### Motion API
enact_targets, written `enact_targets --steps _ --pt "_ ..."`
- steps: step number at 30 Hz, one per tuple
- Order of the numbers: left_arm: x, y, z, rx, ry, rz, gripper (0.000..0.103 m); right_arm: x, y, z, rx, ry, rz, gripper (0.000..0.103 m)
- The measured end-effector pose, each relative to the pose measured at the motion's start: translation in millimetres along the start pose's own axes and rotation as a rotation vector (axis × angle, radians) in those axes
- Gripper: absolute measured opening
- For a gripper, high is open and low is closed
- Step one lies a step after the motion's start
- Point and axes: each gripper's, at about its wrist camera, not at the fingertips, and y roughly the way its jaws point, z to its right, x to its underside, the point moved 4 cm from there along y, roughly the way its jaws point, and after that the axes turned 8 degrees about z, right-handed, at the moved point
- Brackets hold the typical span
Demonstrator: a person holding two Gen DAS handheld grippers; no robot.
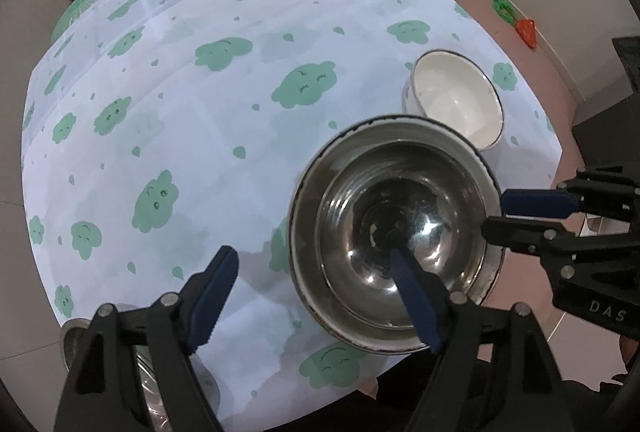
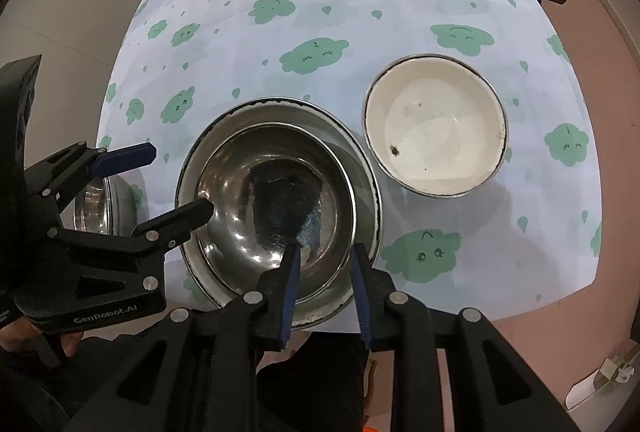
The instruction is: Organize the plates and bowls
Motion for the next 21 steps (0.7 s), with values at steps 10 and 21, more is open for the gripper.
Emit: enact_targets --steps 10,21 --pt "-0.4 -4.8 -0.5 -0.011 -0.002 0.022 0.079 -0.5 -4.1 -4.4 -0.006 -0.002 0.026 0.028" --pt "-7.2 -9.3 5.8 -0.021 0.022 0.056 0.080 1.2 -12.7 -2.8 -0.009 0.004 0.071 0.028"
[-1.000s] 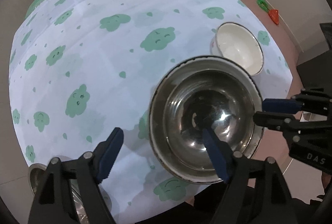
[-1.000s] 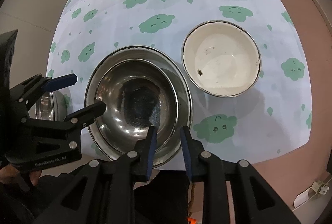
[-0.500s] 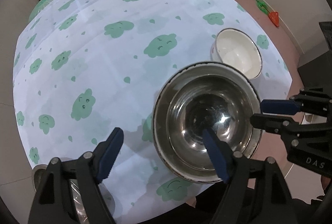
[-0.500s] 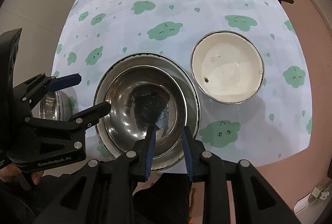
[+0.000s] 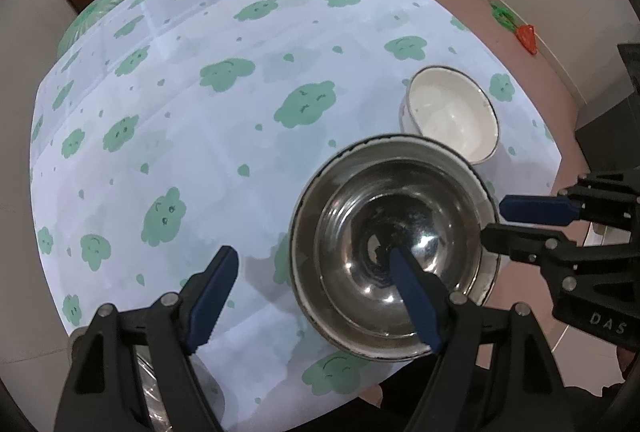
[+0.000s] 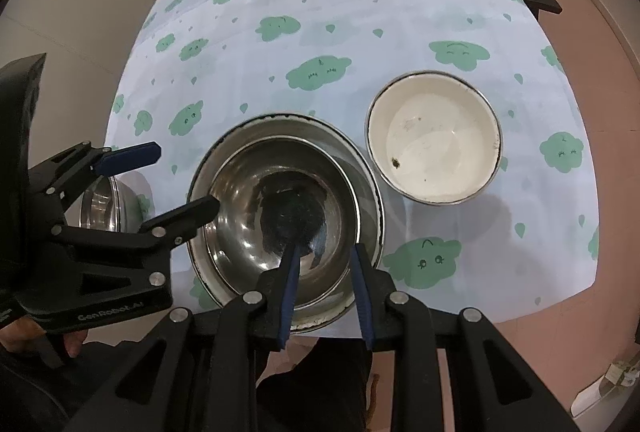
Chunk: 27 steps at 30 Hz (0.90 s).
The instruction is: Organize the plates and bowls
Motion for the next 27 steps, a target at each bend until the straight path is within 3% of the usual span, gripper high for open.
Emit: enact_targets --steps 27 --pt "-20.1 4.9 18.7 -0.022 0.046 0.037 0.079 -5.0 -10.0 16.0 -0.014 0.018 0.060 0.029"
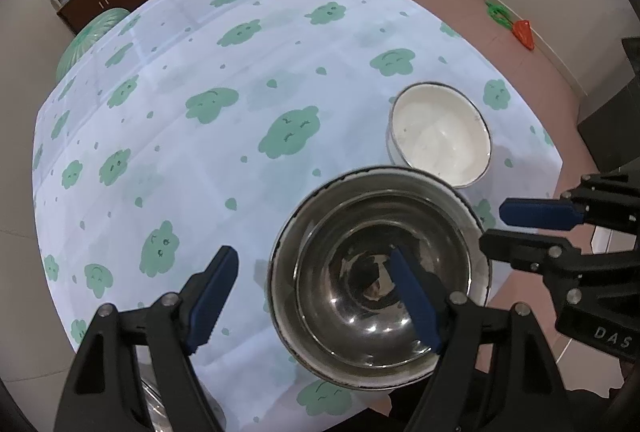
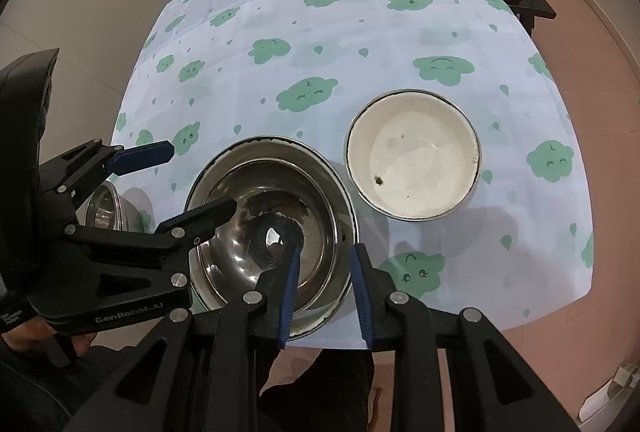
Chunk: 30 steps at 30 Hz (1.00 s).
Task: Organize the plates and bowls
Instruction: 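Move both open tools toward the white enamel bowl on the cloth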
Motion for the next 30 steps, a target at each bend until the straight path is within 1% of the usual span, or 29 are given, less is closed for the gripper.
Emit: enact_targets --steps 13,30 --pt "-12.6 2.3 9.3 -0.005 0.029 0.018 0.080 -1.0 -11.7 14.9 0.017 0.032 0.058 0.028" --pt "-35.6 15.3 27.9 -0.009 0.067 0.023 0.079 -6.4 -13.7 43.2 0.034 0.065 0.071 0.028"
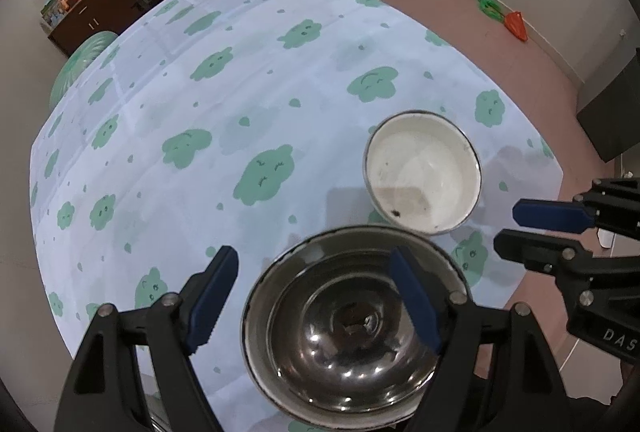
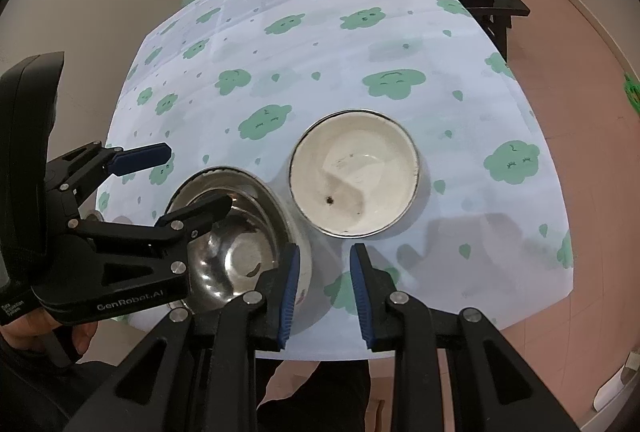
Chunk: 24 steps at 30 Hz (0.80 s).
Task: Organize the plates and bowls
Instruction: 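Move both open tools toward the white enamel bowl on the cloth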
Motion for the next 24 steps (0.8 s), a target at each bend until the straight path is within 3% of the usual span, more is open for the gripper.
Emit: enact_targets --steps 24 --pt "-29.6 32.4 13.5 0.004 0.017 -0.028 0.079 -15.9 13.8 43.3 0.024 0.058 0.012 0.028"
